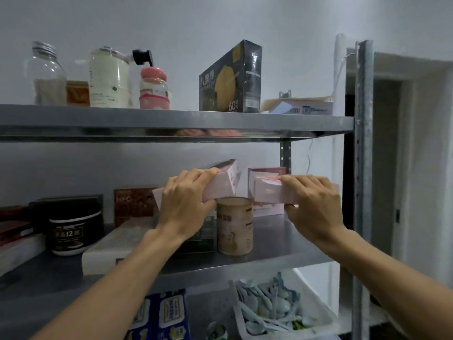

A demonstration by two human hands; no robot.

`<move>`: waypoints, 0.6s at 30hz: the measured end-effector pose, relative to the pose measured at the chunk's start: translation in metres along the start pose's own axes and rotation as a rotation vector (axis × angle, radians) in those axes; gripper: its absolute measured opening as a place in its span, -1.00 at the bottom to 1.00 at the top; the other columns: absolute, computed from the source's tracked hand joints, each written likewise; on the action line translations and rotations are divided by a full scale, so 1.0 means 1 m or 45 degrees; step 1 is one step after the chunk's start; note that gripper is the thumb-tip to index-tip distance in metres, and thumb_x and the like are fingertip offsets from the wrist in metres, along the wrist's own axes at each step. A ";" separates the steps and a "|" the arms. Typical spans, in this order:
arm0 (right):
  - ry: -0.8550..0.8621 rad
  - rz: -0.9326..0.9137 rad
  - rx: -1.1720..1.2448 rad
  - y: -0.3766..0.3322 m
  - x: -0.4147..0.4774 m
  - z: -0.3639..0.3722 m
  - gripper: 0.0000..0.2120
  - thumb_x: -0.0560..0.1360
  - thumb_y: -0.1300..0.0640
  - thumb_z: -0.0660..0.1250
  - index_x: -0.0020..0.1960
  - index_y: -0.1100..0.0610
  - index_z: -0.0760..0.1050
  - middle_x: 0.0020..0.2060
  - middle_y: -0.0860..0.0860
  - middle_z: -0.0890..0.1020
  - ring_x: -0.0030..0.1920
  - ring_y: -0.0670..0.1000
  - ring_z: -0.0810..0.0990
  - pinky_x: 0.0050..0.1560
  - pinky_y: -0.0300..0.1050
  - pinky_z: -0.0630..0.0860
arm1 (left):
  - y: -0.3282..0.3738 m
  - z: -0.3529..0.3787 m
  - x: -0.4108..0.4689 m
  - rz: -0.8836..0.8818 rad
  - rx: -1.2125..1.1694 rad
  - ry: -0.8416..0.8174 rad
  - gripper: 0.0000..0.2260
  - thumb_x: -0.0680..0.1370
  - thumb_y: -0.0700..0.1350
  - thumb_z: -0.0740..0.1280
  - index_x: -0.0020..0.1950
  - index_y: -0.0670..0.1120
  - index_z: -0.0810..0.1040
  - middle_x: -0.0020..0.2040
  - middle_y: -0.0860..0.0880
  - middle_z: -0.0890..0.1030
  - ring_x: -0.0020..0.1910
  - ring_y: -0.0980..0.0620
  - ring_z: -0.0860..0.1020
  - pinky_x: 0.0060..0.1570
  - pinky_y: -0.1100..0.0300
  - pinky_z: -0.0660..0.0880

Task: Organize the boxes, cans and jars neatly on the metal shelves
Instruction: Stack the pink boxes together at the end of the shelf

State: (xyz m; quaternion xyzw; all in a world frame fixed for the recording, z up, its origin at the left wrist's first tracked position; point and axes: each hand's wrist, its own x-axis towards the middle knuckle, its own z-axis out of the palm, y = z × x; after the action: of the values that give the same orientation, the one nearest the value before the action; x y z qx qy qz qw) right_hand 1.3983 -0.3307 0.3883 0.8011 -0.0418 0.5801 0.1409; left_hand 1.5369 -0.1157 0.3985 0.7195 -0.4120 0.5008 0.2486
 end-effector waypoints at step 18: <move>-0.108 -0.048 0.159 0.136 -0.048 0.050 -0.58 0.20 0.22 0.61 0.03 0.16 0.61 -0.12 0.08 0.71 -0.19 0.14 0.67 -0.11 0.02 0.57 | 0.106 0.134 0.056 -0.012 0.113 -0.176 -0.40 0.34 -0.07 0.58 0.33 0.02 0.44 0.12 -0.05 0.62 0.02 -0.09 0.56 -0.02 -0.02 0.55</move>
State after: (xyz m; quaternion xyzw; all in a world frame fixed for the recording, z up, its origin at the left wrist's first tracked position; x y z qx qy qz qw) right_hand 1.3976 -0.4797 0.3533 0.8329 0.0036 0.5444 0.0998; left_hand 1.5259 -0.2949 0.3939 0.7646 -0.4023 0.4664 0.1899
